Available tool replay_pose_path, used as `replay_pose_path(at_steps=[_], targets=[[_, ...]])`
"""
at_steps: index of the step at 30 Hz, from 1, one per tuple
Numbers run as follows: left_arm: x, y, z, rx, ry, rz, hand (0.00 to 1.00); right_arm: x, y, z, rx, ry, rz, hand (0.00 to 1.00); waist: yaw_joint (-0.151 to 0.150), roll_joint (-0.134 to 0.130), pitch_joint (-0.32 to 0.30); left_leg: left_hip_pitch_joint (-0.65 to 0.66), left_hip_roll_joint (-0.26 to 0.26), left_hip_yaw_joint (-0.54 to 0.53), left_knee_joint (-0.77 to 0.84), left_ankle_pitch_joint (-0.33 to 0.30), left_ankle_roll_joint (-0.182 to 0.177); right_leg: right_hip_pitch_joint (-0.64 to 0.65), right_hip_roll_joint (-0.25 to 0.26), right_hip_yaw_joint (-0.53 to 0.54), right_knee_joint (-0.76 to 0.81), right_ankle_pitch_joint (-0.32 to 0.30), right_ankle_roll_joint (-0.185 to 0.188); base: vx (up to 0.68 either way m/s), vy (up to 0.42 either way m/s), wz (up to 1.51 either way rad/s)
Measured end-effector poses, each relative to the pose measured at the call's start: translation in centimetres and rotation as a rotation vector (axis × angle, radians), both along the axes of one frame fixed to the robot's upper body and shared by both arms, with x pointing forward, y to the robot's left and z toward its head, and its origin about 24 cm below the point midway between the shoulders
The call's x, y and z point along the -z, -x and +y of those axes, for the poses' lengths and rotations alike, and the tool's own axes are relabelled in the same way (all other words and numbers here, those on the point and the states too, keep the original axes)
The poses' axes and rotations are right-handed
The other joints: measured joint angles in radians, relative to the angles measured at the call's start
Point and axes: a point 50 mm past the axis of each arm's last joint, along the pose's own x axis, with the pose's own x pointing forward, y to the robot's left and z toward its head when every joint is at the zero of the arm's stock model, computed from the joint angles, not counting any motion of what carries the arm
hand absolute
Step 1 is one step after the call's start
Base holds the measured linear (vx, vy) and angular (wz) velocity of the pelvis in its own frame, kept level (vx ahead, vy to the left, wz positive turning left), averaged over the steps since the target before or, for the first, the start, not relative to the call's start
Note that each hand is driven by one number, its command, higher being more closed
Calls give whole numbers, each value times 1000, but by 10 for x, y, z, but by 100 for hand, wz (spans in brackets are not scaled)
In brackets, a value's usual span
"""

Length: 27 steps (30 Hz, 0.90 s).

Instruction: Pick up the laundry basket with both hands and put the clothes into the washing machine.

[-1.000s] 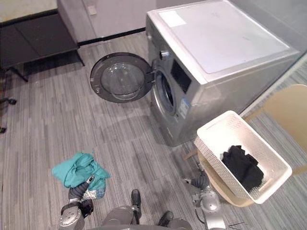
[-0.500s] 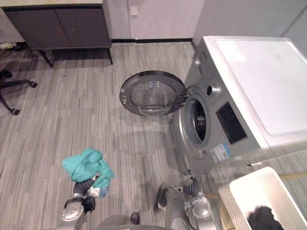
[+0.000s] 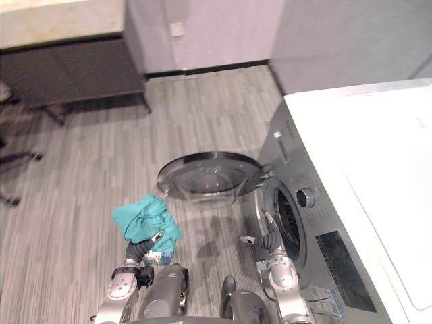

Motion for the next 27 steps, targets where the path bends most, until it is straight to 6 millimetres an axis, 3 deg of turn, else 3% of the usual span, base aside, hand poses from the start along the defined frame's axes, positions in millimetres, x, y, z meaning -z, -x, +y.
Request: replay_pose_path(at_steps=[1, 4, 5, 6, 7, 8, 9, 10, 11, 12, 14, 16, 17, 18, 19, 21, 23, 24, 27], targets=[[-3, -2, 1, 3, -7, -13, 100, 2, 4, 4, 2, -13, 12, 0, 0, -26, -2, 18, -6, 59, -3, -10, 17, -4, -14, 55, -4, -1, 13, 64, 276, -131], [-6, -1, 2, -3, -5, -27, 100, 4, 8, 4, 3, -17, 25, 0, 2, -35, -4, 56, 1, 194, -2, -29, 45, -29, -24, 170, -28, 33, 60, -1, 224, -130], [-8, -1, 4, -13, -10, -37, 100, 2, 3, 6, -4, -17, 12, 0, 1, -37, -3, 67, 19, 263, -5, -40, 57, -59, -24, 178, -26, 59, 85, -64, 194, -163], [-8, -1, 6, -19, -13, -39, 100, 1, 0, 7, -8, -18, 7, 0, 1, -36, -2, 70, 30, 297, -4, -46, 61, -79, -27, 144, -29, 79, 82, -110, 135, -170], [-10, -3, 9, -29, -19, -44, 100, 5, -5, 8, -16, -16, 18, 0, 2, -38, -2, 79, 54, 365, -18, -54, 74, -98, -60, 2, -56, 117, 53, -146, 78, -162], [-9, -2, 13, -36, -27, -38, 100, 12, -9, 10, -26, -13, 52, 0, 1, -44, 1, 102, 66, 431, -33, -55, 78, -111, -118, -200, -25, 107, 27, -148, 59, -155], [-9, -2, 14, -37, -30, -35, 100, 16, -8, 9, -27, -12, 73, 0, 1, -44, 1, 118, 70, 461, -40, -55, 79, -107, -155, -311, 1, 92, 4, -134, 16, -147], [-8, -1, 17, -45, -34, -30, 100, 20, -9, 9, -33, -8, 96, 0, 1, -43, 1, 148, 89, 517, -40, -73, 87, -87, -197, -460, 43, 61, -43, -99, -26, -142], [-8, 0, 21, -52, -46, -26, 100, 25, -9, 9, -35, -5, 120, 0, 1, -43, 0, 158, 103, 547, -31, -90, 73, -60, -211, -532, 52, 30, -54, -90, -49, -134], [-7, 0, 24, -49, -56, -21, 100, 27, -8, 8, -35, -1, 128, 0, 1, -46, -2, 157, 107, 556, -24, -99, 61, -47, -212, -553, 32, 15, -34, -60, -91, -92], [-4, -3, 28, -45, -70, -5, 100, 31, -6, -1, -34, 26, 156, 0, -20, -26, 8, 151, 132, 533, -2, -111, 45, -32, -165, -542, -19, 24, -19, 4, -100, -49], [2, 3, 28, -49, -66, 25, 100, 34, -2, -7, -21, 40, 174, 0, -25, -16, 11, 120, 187, 481, 153, -85, 35, -10, -121, -512, -24, 1, -46, 115, -133, -54], [4, 4, 27, -50, -61, 36, 100, 34, -2, -10, -13, 48, 177, 0, -25, -10, 15, 97, 206, 448, 225, -70, 51, 3, -109, -503, -23, -1, -50, 163, -148, -53], [9, 7, 26, -54, -52, 62, 100, 36, 0, -14, -4, 63, 189, 0, -24, -2, 22, 49, 224, 376, 373, -17, 90, 41, -94, -476, -22, -2, -58, 132, -109, -46], [11, 10, 26, -57, -50, 74, 100, 37, 1, -15, 4, 65, 194, 0, -22, -1, 25, 31, 218, 339, 410, -12, 93, 53, -92, -467, -22, -5, -61, 176, -28, -66], [14, 14, 26, -60, -49, 90, 100, 37, -1, -18, 22, 64, 191, 0, -17, -4, 26, 13, 145, 241, 374, -66, 69, 58, -99, -418, -22, -8, -64, 137, 16, -67], [15, 12, 26, -61, -48, 92, 100, 43, 1, -25, 58, 75, 225, 0, -18, 2, 33, 11, 38, 124, 171, -85, 44, 51, -108, -381, -21, -3, -55, 168, 107, -59], [16, 13, 25, -64, -41, 98, 100, 45, 2, -28, 67, 80, 239, 0, -20, 14, 32, 24, 18, 101, 70, -51, 19, 49, -103, -378, -12, -7, -45, 204, 178, -35], [12, 3, 27, -59, -46, 77, 100, 49, 7, -29, 94, 62, 261, 0, -25, -9, 50, 13, -11, 115, 63, -42, 27, 5, -137, -356, 55, -28, -11, 128, 125, -9]])
